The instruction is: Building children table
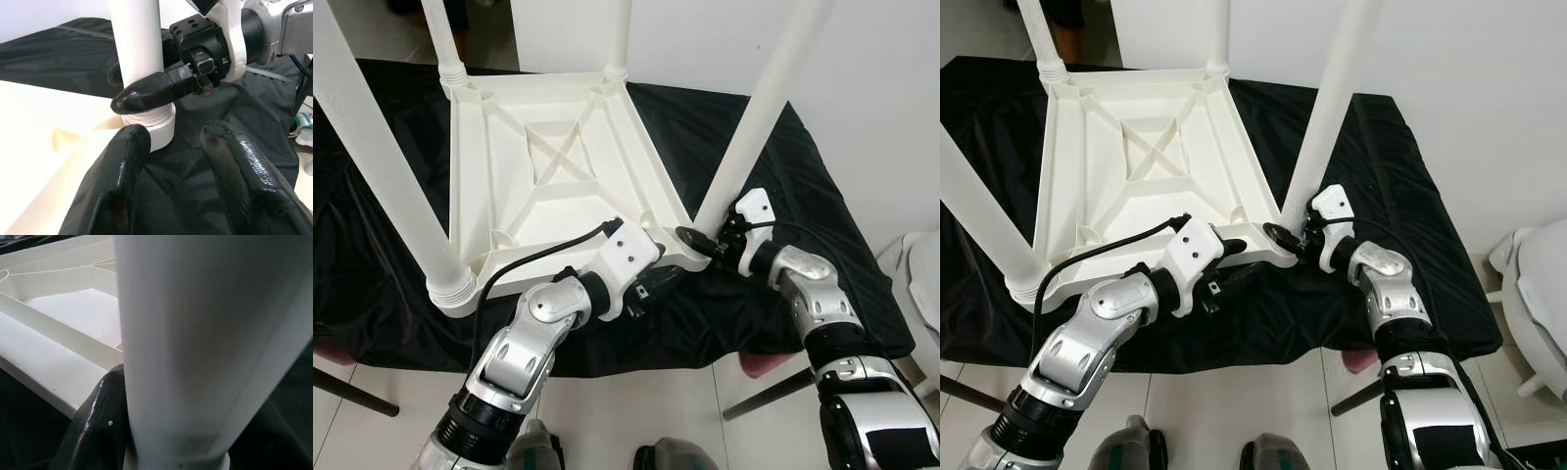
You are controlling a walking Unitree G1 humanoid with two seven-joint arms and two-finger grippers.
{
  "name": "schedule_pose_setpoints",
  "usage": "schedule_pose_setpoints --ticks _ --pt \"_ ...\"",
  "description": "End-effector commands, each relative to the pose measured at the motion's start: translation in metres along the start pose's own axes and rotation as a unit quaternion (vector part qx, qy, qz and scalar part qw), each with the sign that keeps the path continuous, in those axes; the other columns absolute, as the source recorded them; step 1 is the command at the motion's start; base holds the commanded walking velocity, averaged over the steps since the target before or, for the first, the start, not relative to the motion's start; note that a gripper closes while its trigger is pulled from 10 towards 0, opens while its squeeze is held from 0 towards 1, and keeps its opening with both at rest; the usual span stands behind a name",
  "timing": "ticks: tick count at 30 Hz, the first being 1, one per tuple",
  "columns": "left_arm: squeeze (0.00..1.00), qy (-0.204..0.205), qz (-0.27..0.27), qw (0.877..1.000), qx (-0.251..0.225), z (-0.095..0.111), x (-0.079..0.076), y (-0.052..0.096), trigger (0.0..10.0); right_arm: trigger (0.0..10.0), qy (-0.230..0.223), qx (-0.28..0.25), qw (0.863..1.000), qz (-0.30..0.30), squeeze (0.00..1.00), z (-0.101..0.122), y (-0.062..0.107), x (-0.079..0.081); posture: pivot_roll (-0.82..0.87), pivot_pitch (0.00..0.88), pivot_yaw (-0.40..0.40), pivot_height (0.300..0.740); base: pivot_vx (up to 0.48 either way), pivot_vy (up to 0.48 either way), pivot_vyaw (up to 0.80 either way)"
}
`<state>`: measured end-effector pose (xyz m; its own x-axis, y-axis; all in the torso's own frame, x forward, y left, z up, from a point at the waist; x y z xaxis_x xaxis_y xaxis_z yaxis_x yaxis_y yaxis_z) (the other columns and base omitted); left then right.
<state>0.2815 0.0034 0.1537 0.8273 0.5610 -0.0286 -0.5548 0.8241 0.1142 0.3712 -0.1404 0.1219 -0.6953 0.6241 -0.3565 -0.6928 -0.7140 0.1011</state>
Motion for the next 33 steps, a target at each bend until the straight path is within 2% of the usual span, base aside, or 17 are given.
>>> schedule_pose_setpoints --ticks 1,7,8,11,12,14,15,16,17,19,21,23,24,25,32,33 --pt "0.0 0.002 0.009 1.0 -0.003 0.001 0.0 0.001 10.0 0.0 0.003 0.016 1.0 0.014 0.0 -0.008 0.002 0.004 -0.07 0.0 -0.055 0.74 0.0 0.0 0.0" --pt "0.0 0.003 0.006 1.0 -0.002 0.001 -0.001 0.0 10.0 0.0 -0.014 0.003 1.0 -0.019 0.0 -0.008 0.006 0.002 -0.08 0.0 -0.056 0.74 0.0 0.0 0.0" --pt "0.0 0.004 0.006 1.0 -0.002 0.001 -0.001 0.0 10.0 0.0 -0.017 0.006 0.998 -0.053 0.0 -0.008 0.007 -0.001 -0.08 0.0 -0.059 0.74 0.0 0.0 0.0" --pt "0.0 0.004 0.006 1.0 -0.002 0.001 -0.001 0.0 10.0 0.0 -0.017 0.006 0.998 -0.053 0.0 -0.008 0.007 -0.001 -0.08 0.0 -0.059 0.74 0.0 0.0 0.0" --pt "0.0 0.006 0.006 1.0 -0.002 0.0 -0.001 0.0 10.0 0.0 -0.017 0.01 0.996 -0.093 0.0 -0.008 0.008 -0.004 -0.08 0.0 -0.061 0.74 0.0 0.0 0.0" --pt "0.0 0.006 0.006 1.0 -0.002 0.0 -0.001 0.0 10.0 0.0 -0.017 0.01 0.996 -0.093 0.0 -0.008 0.008 -0.004 -0.08 0.0 -0.061 0.74 0.0 0.0 0.0" --pt "0.0 0.008 0.007 1.0 -0.001 0.0 -0.002 0.001 10.0 0.0 -0.031 0.012 0.989 -0.143 0.0 -0.007 0.009 -0.003 -0.09 0.0 -0.062 0.74 0.0 0.0 0.0" --pt "0.0 0.008 0.007 1.0 -0.001 0.0 -0.002 0.001 10.0 0.0 -0.031 0.012 0.989 -0.143 0.0 -0.007 0.009 -0.003 -0.09 0.0 -0.062 0.74 0.0 0.0 0.0" --pt "0.0 0.009 0.007 1.0 -0.001 -0.002 -0.002 0.001 10.0 0.0 -0.05 0.02 0.98 -0.191 0.0 -0.007 0.009 0.0 -0.09 0.0 -0.061 0.74 0.0 0.0 0.0" --pt "0.0 0.009 0.007 1.0 -0.001 -0.002 -0.002 0.001 10.0 0.0 -0.05 0.02 0.98 -0.191 0.0 -0.007 0.009 0.0 -0.09 0.0 -0.061 0.74 0.0 0.0 0.0" --pt "0.0 0.012 0.008 1.0 -0.001 -0.002 -0.002 -0.001 10.0 0.0 -0.072 0.034 0.957 -0.277 0.0 -0.002 0.008 0.014 -0.09 0.0 -0.069 0.74 0.0 0.0 0.0" --pt "0.0 0.012 0.008 1.0 -0.001 -0.002 -0.002 -0.001 10.0 0.0 -0.072 0.034 0.957 -0.277 0.0 -0.002 0.008 0.014 -0.09 0.0 -0.069 0.74 0.0 0.0 0.0" --pt "0.0 0.013 0.008 1.0 -0.002 -0.002 -0.002 -0.001 10.0 0.0 -0.075 0.04 0.949 -0.304 0.0 0.0 0.008 0.018 -0.09 0.0 -0.069 0.74 0.0 0.0 0.0" --pt "0.0 0.014 0.01 1.0 -0.002 -0.002 -0.002 -0.001 10.0 10.0 -0.083 0.042 0.942 -0.322 0.0 0.002 0.005 0.022 -0.08 0.003 -0.071 0.74 0.0 0.0 0.0" --pt "0.0 0.015 0.012 1.0 -0.003 -0.002 -0.001 -0.001 10.0 10.0 -0.094 0.037 0.937 -0.333 0.0 0.004 0.002 0.026 -0.09 0.006 -0.071 0.74 0.0 0.0 0.0" --pt "0.0 0.016 0.012 1.0 -0.003 -0.003 -0.001 0.0 10.0 10.0 -0.092 0.028 0.938 -0.332 0.0 0.004 0.004 0.021 -0.09 0.004 -0.072 0.74 0.0 0.0 0.0"
Point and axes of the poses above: a point about 5 cm out from each wrist's last joint towards the gripper, its own y axis pointing back from the gripper into the wrist, its own z axis along the axis of the wrist's last joint, x = y × z, the point moved 5 cm from there along -y, pointing out of the wrist towards the gripper, and after that the axes turned 13 degrees about y, right-handed, at the moved point
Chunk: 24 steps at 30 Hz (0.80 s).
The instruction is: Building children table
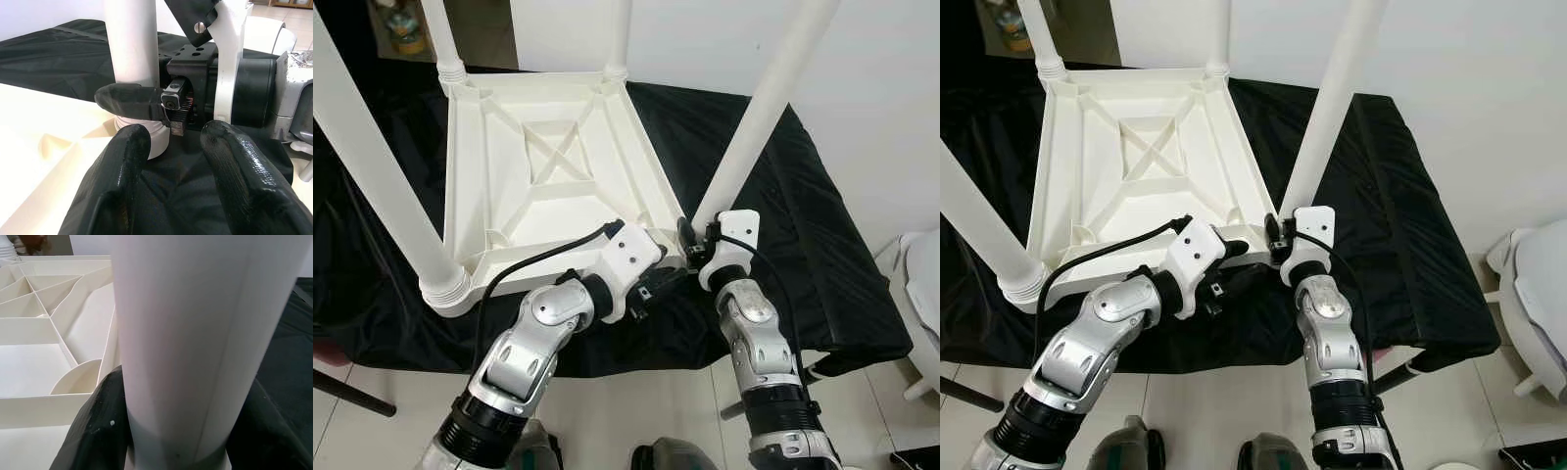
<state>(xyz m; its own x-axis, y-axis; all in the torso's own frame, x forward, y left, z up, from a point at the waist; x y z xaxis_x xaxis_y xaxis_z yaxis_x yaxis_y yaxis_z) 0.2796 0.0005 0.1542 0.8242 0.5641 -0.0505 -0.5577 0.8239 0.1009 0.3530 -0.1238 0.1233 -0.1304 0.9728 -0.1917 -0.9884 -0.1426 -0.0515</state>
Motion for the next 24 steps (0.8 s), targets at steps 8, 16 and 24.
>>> schedule_pose_setpoints --ticks 8,16,24 --pt "0.0 0.006 0.006 1.0 0.005 -0.005 -0.001 0.0 10.0 10.0 0.017 -0.001 1.0 0.013 0.0 -0.001 0.001 -0.024 -0.09 0.0 -0.075 0.74 0.0 0.0 0.0" --pt "0.0 0.005 0.004 1.0 0.005 -0.005 -0.001 0.001 10.0 10.0 0.025 -0.018 0.999 0.019 0.0 0.009 0.002 -0.03 -0.09 0.0 -0.074 0.74 0.0 0.0 0.0" --pt "0.0 0.006 0.006 1.0 0.005 -0.005 -0.001 0.002 10.0 10.0 0.011 -0.041 0.999 0.004 1.0 0.016 0.002 -0.037 -0.09 0.003 -0.072 0.74 0.0 0.0 0.0"
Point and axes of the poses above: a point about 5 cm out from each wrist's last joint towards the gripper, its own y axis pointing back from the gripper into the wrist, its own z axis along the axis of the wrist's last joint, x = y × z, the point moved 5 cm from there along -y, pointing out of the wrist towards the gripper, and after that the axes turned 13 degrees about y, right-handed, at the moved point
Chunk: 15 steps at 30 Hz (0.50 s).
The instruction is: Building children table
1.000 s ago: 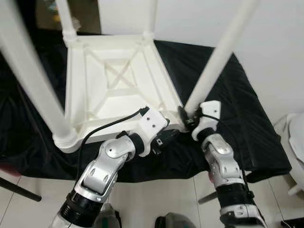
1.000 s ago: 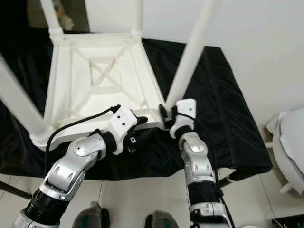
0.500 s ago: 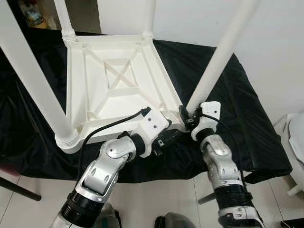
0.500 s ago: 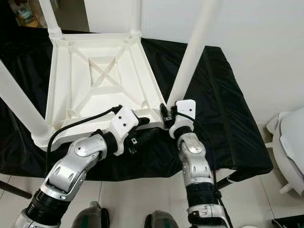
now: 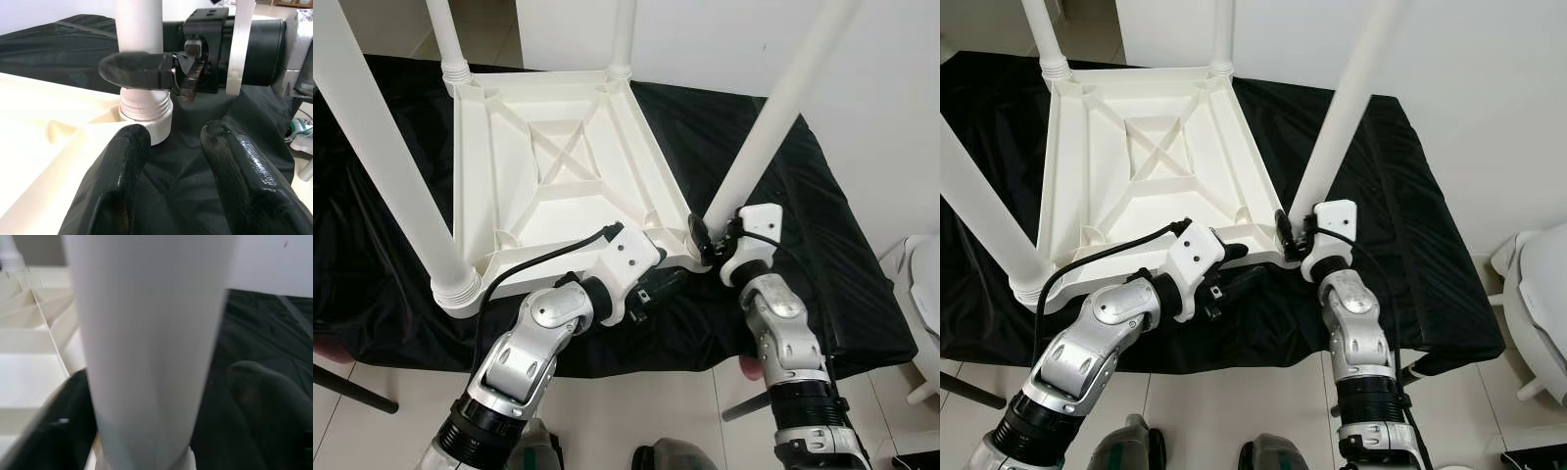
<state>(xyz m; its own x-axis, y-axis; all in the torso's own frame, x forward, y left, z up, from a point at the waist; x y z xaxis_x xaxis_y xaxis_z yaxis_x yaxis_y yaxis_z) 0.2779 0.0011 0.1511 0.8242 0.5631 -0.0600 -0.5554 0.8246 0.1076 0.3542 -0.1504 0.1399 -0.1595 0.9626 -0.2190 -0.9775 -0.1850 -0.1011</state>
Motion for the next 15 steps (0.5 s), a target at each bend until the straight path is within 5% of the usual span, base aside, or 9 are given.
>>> schedule_pose_setpoints --ticks 1,7,8,13,15 --pt "0.0 0.001 0.007 1.0 0.002 -0.002 0.0 0.001 10.0 10.0 -0.001 -0.012 1.0 -0.012 1.0 0.005 0.0 -0.008 -0.09 0.003 -0.072 0.74 0.0 0.0 0.0" --pt "0.0 0.002 0.014 1.0 0.0 -0.001 0.003 0.003 10.0 10.0 -0.001 -0.017 1.0 -0.008 1.0 0.007 0.003 -0.01 -0.09 0.009 -0.07 0.74 0.0 0.0 0.0" --pt "0.0 0.011 0.033 0.999 -0.01 0.001 0.008 0.008 10.0 10.0 0.0 -0.017 1.0 -0.007 0.0 0.006 0.009 -0.009 -0.1 0.009 -0.064 0.74 0.0 0.0 0.0" --pt "0.0 0.038 0.08 0.995 -0.038 0.006 0.023 0.02 10.0 10.0 0.003 -0.016 1.0 -0.008 0.0 0.003 0.02 -0.007 -0.11 0.01 -0.054 0.74 0.0 0.0 0.0" --pt "0.0 0.05 0.132 0.988 -0.06 0.008 0.037 0.038 10.0 10.0 0.002 -0.019 1.0 -0.013 0.0 0.004 0.031 -0.007 -0.11 0.01 -0.052 0.74 0.0 0.0 0.0"
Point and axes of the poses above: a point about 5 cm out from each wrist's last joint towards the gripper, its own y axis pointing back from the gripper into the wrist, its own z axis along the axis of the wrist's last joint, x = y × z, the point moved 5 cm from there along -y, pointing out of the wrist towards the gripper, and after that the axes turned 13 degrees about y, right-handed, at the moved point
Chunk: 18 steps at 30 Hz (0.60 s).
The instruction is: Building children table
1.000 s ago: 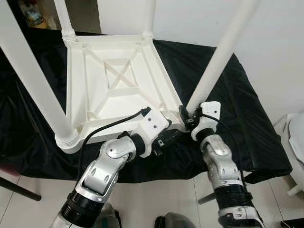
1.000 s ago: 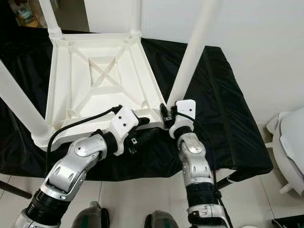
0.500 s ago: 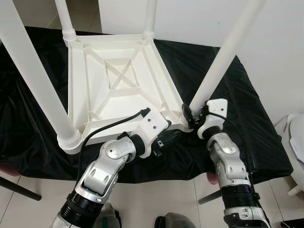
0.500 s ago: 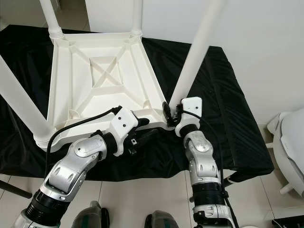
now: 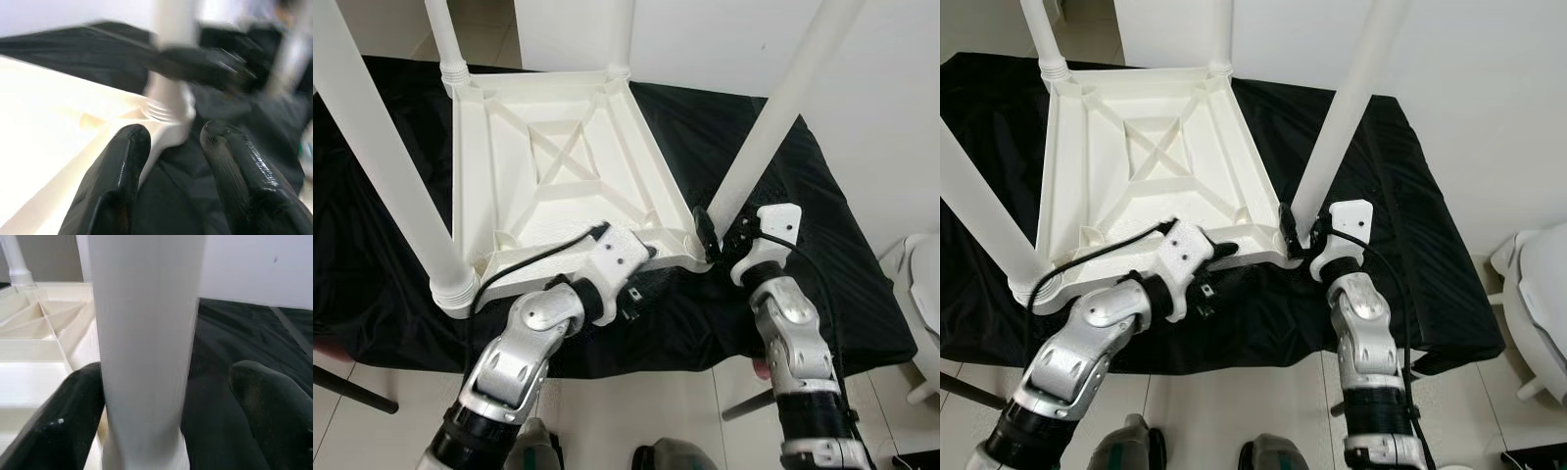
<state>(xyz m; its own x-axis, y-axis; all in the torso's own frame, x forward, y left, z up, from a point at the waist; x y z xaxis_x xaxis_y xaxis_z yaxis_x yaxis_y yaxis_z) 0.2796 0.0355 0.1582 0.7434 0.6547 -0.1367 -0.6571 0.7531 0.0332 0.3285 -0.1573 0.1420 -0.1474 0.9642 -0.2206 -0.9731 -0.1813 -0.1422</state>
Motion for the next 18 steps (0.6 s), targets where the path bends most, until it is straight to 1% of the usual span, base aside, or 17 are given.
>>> schedule_pose_setpoints --ticks 1,2,3,6,7,8,9,11,12,13,14,15,16,17,18 --pt "0.0 0.006 0.09 0.996 -0.023 0.006 0.023 0.014 10.0 10.0 -0.001 0.0 1.0 -0.012 0.0 0.0 0.008 -0.004 -0.1 0.011 -0.05 0.74 0.0 0.0 0.0" --pt "0.0 0.006 0.09 0.996 -0.023 0.006 0.023 0.014 10.0 10.0 -0.001 0.0 1.0 -0.012 0.0 0.0 0.008 -0.004 -0.1 0.011 -0.05 0.74 0.0 0.0 0.0" --pt "0.0 0.008 0.109 0.994 -0.03 0.007 0.028 0.021 10.0 10.0 -0.002 0.001 1.0 -0.017 0.0 -0.001 0.012 -0.004 -0.1 0.013 -0.048 0.74 0.0 0.0 0.0" --pt "0.0 0.008 0.109 0.994 -0.03 0.007 0.028 0.021 10.0 10.0 -0.002 0.001 1.0 -0.017 0.0 -0.001 0.012 -0.004 -0.1 0.013 -0.048 0.74 0.0 0.0 0.0" --pt "0.0 0.008 0.126 0.991 -0.037 0.007 0.032 0.026 10.0 10.0 0.0 0.001 1.0 -0.019 0.0 -0.001 0.014 -0.004 -0.1 0.012 -0.047 0.74 0.0 0.0 0.0" --pt "0.0 0.008 0.126 0.991 -0.037 0.007 0.032 0.026 10.0 10.0 0.0 0.001 1.0 -0.019 0.0 -0.001 0.014 -0.004 -0.1 0.012 -0.047 0.74 0.0 0.0 0.0" --pt "0.0 0.011 0.143 0.989 -0.047 0.008 0.036 0.031 10.0 10.0 -0.001 0.002 1.0 -0.022 0.0 -0.002 0.015 -0.004 -0.1 0.015 -0.045 0.74 0.0 0.0 0.0" --pt "0.0 0.011 0.143 0.989 -0.047 0.008 0.036 0.031 10.0 10.0 -0.001 0.002 1.0 -0.022 0.0 -0.002 0.015 -0.004 -0.1 0.015 -0.045 0.74 0.0 0.0 0.0" --pt "0.0 0.013 0.165 0.984 -0.062 0.01 0.04 0.035 10.0 10.0 0.001 0.001 1.0 -0.024 0.0 -0.002 0.015 -0.004 -0.1 0.014 -0.043 0.74 0.0 0.0 0.0" --pt "0.0 0.01 0.221 0.972 -0.082 0.01 0.05 0.044 10.0 10.0 0.007 0.001 1.0 -0.03 0.0 -0.003 0.017 -0.005 -0.1 0.011 -0.036 0.74 0.0 0.0 0.0" --pt "0.0 0.01 0.221 0.972 -0.082 0.01 0.05 0.044 10.0 10.0 0.007 0.001 1.0 -0.03 0.0 -0.003 0.017 -0.005 -0.1 0.011 -0.036 0.74 0.0 0.0 0.0" --pt "0.0 0.022 0.278 0.955 -0.101 0.008 0.06 0.054 10.0 10.0 0.012 0.003 0.999 -0.038 0.0 -0.004 0.02 -0.006 -0.1 0.012 -0.036 0.74 0.0 0.0 0.0" --pt "0.0 0.031 0.316 0.942 -0.112 0.005 0.065 0.061 10.0 10.0 0.015 0.004 0.999 -0.043 0.0 -0.005 0.022 -0.007 -0.09 0.01 -0.035 0.74 0.0 0.0 0.0" --pt "0.0 0.031 0.316 0.942 -0.112 0.005 0.065 0.061 10.0 10.0 0.015 0.004 0.999 -0.043 0.0 -0.005 0.022 -0.007 -0.09 0.01 -0.035 0.74 0.0 0.0 0.0" --pt "0.0 0.036 0.363 0.922 -0.128 0.004 0.07 0.074 10.0 10.0 0.013 0.007 0.999 -0.047 0.0 -0.006 0.025 -0.005 -0.09 0.001 -0.036 0.74 0.0 0.0 0.0"
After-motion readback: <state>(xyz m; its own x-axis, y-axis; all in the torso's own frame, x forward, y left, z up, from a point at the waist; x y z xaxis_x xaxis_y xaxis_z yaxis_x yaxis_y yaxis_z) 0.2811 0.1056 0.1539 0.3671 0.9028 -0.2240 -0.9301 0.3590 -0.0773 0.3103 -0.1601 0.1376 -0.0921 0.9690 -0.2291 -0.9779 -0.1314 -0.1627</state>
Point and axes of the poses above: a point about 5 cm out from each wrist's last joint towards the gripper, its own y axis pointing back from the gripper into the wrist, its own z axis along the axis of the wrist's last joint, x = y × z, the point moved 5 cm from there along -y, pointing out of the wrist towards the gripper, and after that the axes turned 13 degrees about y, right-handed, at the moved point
